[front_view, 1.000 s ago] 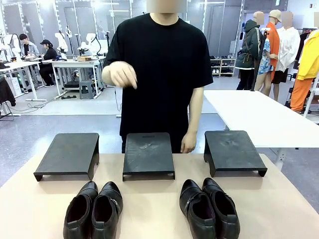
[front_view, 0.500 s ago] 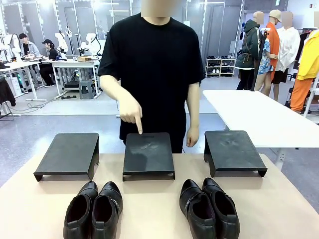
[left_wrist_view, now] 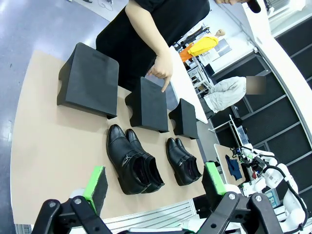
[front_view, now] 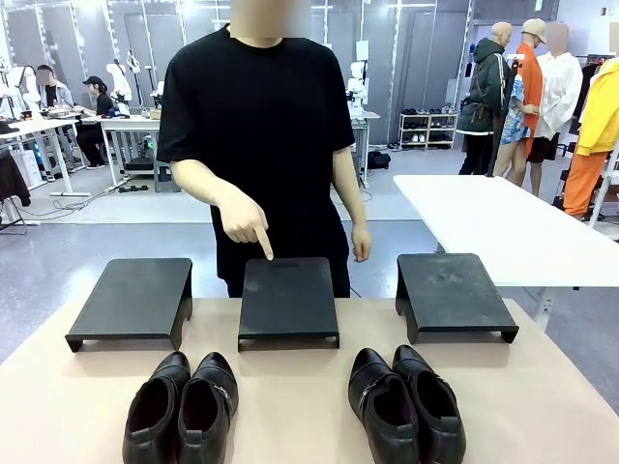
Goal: Place the shoes on the stand as instructed by the person.
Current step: Pick up one pair of Shoes and place it on the Shoes Stand indicated by the person.
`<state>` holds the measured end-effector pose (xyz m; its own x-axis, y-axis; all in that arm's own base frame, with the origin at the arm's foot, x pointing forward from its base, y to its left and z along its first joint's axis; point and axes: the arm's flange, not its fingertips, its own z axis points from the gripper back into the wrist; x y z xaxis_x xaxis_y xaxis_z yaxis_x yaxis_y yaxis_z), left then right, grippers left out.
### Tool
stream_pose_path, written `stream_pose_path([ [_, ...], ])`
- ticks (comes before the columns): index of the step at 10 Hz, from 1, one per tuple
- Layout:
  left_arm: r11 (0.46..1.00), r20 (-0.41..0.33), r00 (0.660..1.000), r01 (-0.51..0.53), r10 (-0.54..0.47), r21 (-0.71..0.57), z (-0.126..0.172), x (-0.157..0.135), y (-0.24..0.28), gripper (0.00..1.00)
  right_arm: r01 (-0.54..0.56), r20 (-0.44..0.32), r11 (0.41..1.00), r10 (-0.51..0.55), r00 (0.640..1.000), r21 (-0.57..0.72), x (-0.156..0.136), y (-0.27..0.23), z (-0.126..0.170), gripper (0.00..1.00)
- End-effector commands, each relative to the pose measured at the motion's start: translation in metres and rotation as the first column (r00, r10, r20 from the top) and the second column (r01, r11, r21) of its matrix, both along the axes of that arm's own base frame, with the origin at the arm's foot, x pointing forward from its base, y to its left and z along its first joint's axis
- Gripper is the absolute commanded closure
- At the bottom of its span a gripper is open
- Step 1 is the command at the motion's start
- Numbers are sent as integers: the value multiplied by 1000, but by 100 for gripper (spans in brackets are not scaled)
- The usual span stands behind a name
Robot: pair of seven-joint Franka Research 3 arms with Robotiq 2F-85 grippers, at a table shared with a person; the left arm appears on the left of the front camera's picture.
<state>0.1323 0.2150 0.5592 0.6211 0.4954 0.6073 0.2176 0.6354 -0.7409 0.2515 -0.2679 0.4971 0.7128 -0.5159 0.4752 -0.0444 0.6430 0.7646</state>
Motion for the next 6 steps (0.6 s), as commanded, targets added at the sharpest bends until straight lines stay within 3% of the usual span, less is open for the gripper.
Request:
stream_pose_path([
  [1,1000,5,1000,-3,3,-1,0,-2,2,0,4,4,1000,-4,1000,5,-1,-3,0,0],
  [6,1000,5,1000,-3,3,-1,0,-2,2,0,4,4,1000,-4,1000,5,-1,-3,0,0],
])
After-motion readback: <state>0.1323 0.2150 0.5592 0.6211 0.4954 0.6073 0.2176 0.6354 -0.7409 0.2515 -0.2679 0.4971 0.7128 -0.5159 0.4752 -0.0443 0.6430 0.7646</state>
